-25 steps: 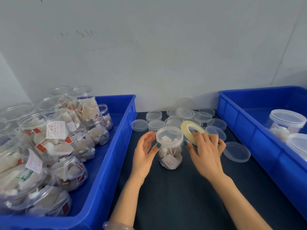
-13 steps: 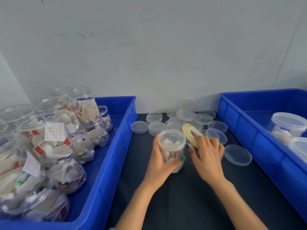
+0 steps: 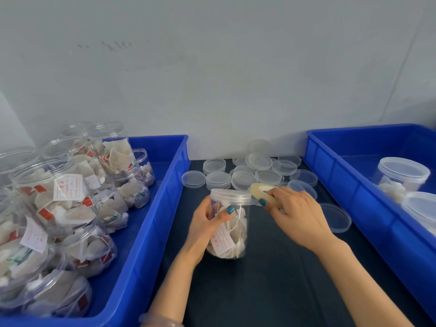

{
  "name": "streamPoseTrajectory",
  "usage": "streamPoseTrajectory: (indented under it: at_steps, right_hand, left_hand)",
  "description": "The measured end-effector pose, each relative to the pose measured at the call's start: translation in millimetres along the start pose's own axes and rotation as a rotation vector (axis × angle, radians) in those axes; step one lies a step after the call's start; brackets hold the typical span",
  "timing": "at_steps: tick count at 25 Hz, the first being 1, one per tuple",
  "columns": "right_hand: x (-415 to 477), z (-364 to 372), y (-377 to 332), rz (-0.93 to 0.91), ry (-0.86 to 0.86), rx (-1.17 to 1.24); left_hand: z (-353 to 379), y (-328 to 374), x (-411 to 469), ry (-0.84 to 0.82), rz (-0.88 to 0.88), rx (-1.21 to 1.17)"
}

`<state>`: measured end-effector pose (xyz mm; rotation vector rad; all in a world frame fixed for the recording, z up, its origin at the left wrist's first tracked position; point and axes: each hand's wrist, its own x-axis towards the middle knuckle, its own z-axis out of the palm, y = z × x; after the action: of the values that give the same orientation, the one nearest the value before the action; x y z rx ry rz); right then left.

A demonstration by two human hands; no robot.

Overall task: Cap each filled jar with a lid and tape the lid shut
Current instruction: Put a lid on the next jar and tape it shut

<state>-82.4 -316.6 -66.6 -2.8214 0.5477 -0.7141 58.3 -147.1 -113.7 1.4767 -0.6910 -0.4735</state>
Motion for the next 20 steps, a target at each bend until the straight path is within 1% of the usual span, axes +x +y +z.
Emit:
streamPoseTrajectory:
  at_steps: [3, 5, 7, 10, 12, 14, 15, 16, 18, 19, 20]
  right_hand:
    - [1, 0, 2, 0.074, -0.080, -0.004]
    - [3, -1, 3, 0.111, -0.179, 0.034]
    - [5, -4, 3, 0.156, -0.276, 0.131]
    - [7, -7, 6, 0.201, -0.356, 0.281]
    - [9, -11, 7, 0.224, -0.445, 0.428]
    - [9, -14, 7, 0.183, -0.563, 0.577]
    - [8, -15, 7, 0.154, -0.595, 0.603]
    - [6, -16, 7, 0.135, -0.604, 0.590]
    - [3, -14, 9, 0.141, -0.559, 0.574]
    - [0, -13, 11, 0.155, -0.517, 0.585]
    - [-2, -12, 11, 0.169, -0.467, 0.587]
  left_hand:
    - [-1, 1, -2, -0.037, -0.015, -0.053]
    - [0, 3, -4, -0.053, -0.014, -0.081]
    - [3, 4, -6, -0.054, -0.010, -0.099]
    - [6, 5, -8, -0.059, -0.035, -0.161]
    - [5, 2, -8, -0.129, -0.062, -0.248]
    - [5, 0, -11, -0.232, -0.136, -0.362]
    - [4, 0, -12, -0.270, -0.174, -0.388]
    - [3, 0, -12, -0.292, -0.204, -0.373]
    - [5, 2, -11, -0.294, -0.199, -0.244]
    - [6, 2, -9, -0.265, -0.157, -0.157]
    - [10, 2, -8, -0.200, -0.084, -0.080]
